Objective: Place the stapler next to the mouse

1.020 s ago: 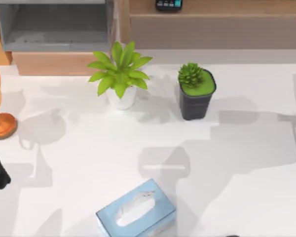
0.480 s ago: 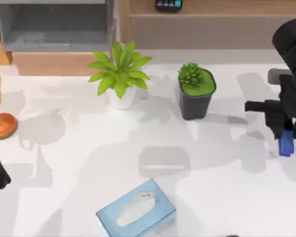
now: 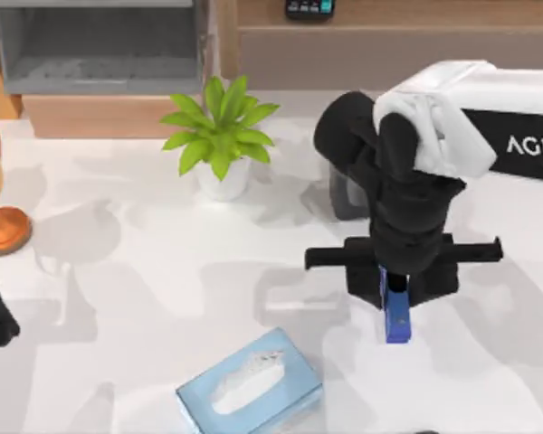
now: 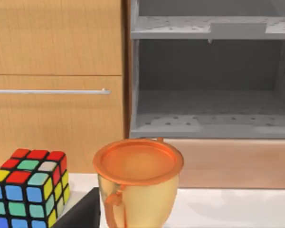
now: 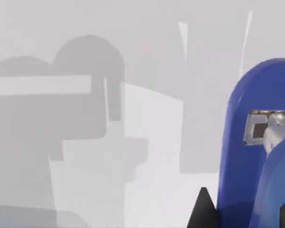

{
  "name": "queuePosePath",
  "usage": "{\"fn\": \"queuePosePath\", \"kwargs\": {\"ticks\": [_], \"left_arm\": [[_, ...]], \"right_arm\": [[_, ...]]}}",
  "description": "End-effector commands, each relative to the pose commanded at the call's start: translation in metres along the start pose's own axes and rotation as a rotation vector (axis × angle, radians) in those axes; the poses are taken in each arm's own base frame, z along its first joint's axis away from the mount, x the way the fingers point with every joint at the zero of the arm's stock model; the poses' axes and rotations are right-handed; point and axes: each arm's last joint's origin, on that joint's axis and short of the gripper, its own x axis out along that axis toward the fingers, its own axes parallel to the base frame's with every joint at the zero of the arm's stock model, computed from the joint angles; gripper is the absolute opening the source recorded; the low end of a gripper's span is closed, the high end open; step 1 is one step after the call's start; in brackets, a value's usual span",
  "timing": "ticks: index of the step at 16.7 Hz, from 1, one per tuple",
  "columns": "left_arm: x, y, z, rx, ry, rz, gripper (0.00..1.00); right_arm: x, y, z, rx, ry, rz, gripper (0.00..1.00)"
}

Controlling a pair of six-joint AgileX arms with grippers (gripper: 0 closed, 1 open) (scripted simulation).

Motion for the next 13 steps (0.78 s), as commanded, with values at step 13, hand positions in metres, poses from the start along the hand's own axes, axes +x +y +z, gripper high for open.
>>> {"fn": "queuePosePath", "kwargs": {"ticks": [13], "left_arm": [[0.0, 0.0, 0.0, 0.0, 0.0, 0.0, 1.0]], "right_arm": [[-0.001, -0.009, 0.01, 0.086, -0.059, 0.004, 0.0]]}}
